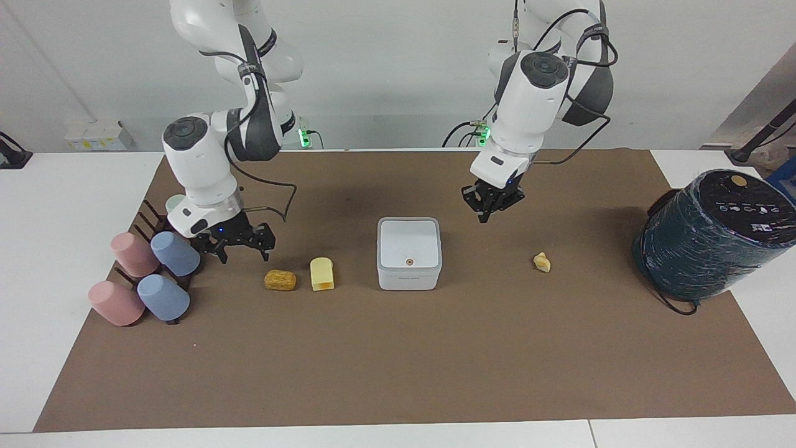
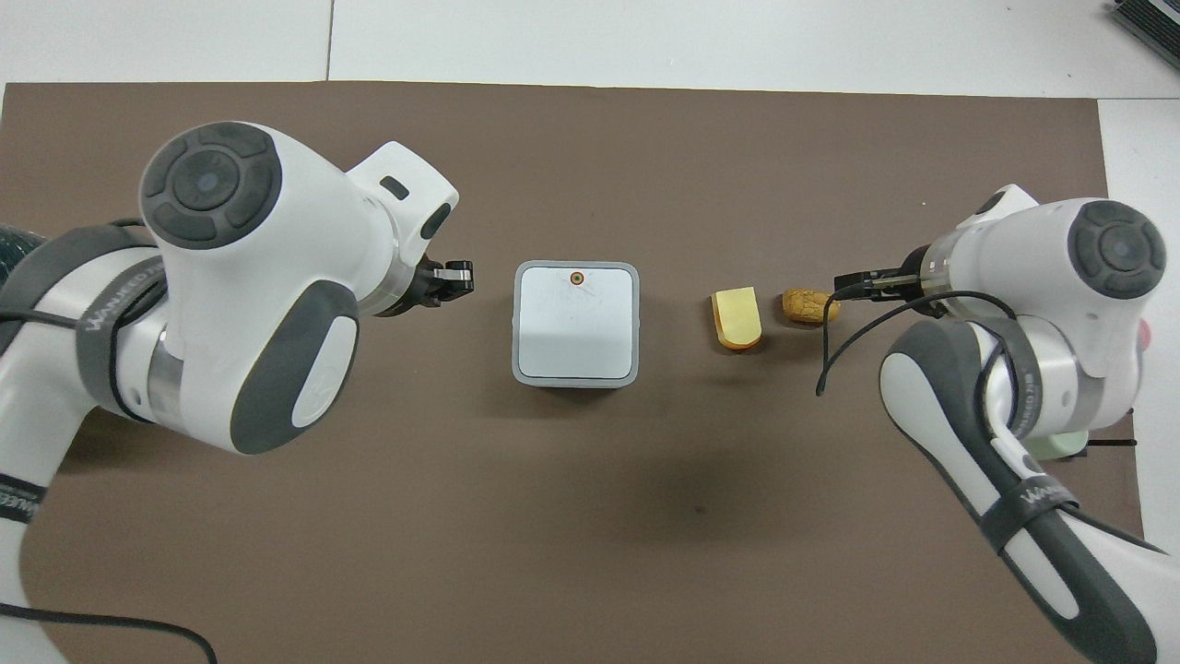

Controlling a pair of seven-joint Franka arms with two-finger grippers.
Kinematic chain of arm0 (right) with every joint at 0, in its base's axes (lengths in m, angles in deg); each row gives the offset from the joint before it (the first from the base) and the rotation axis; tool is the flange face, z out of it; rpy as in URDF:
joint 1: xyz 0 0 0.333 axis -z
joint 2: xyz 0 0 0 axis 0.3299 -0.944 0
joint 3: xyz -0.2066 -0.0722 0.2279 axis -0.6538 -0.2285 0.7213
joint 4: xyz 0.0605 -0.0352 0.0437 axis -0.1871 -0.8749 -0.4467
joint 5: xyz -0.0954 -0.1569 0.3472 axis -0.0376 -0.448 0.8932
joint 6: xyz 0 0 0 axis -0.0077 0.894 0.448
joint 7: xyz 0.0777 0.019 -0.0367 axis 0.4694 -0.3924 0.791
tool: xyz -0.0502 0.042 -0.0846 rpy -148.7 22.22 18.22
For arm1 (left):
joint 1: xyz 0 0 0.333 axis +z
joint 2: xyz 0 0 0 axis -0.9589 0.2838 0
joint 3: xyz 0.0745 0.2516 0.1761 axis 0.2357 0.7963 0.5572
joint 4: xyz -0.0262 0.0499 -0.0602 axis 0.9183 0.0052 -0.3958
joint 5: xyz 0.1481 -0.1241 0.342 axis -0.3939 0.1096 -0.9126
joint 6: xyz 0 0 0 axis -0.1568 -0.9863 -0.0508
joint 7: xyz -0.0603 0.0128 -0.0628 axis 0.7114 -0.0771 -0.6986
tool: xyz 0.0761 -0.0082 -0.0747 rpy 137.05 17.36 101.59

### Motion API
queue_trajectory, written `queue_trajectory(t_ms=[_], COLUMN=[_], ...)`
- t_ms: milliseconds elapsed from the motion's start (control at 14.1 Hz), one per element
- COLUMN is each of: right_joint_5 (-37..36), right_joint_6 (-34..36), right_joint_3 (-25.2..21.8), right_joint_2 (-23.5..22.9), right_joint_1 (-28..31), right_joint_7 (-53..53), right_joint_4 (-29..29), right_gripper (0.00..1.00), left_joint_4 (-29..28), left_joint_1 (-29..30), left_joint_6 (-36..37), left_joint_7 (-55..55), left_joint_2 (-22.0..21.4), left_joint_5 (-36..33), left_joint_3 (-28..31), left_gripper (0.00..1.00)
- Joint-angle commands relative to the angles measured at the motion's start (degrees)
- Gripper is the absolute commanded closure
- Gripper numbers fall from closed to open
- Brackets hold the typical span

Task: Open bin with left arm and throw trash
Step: 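Grasp the bin lid with the left gripper while the right gripper reaches the potato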

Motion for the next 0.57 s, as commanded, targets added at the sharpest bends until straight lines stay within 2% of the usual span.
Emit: queue_trajectory(t_ms=[0, 142, 355, 497], right_joint_5=[0.11, 0.11, 0.02, -0.15], right_joint_6=[-9.33, -13.57, -15.51, -22.34], right_joint_3=[0.07, 0.15, 0.15, 0.07], right_joint_2=[-1.04, -2.8, -3.25, -3.51], right_joint_1=[-1.28, -1.81, -2.69, -2.61], right_joint_7=[-0.74, -0.65, -0.03, 1.54], right_joint_4=[-3.63, -5.21, -8.11, -11.27], right_gripper=[0.0, 0.0, 0.0, 0.0], left_joint_4=[-0.41, -0.33, -0.41, 0.02], left_joint_1=[-3.91, -4.54, -6.56, -7.7], left_joint_6=[-4.76, -6.62, -9.26, -11.45], left_joint_7=[-6.2, -7.19, -9.74, -11.39], left_joint_2=[0.96, 2.01, 3.24, 5.52], left_joint_5=[1.05, 1.05, 1.66, 1.66], left_joint_3=[0.76, 0.67, 0.67, 0.67], left_gripper=[1.0, 1.0, 1.0, 1.0])
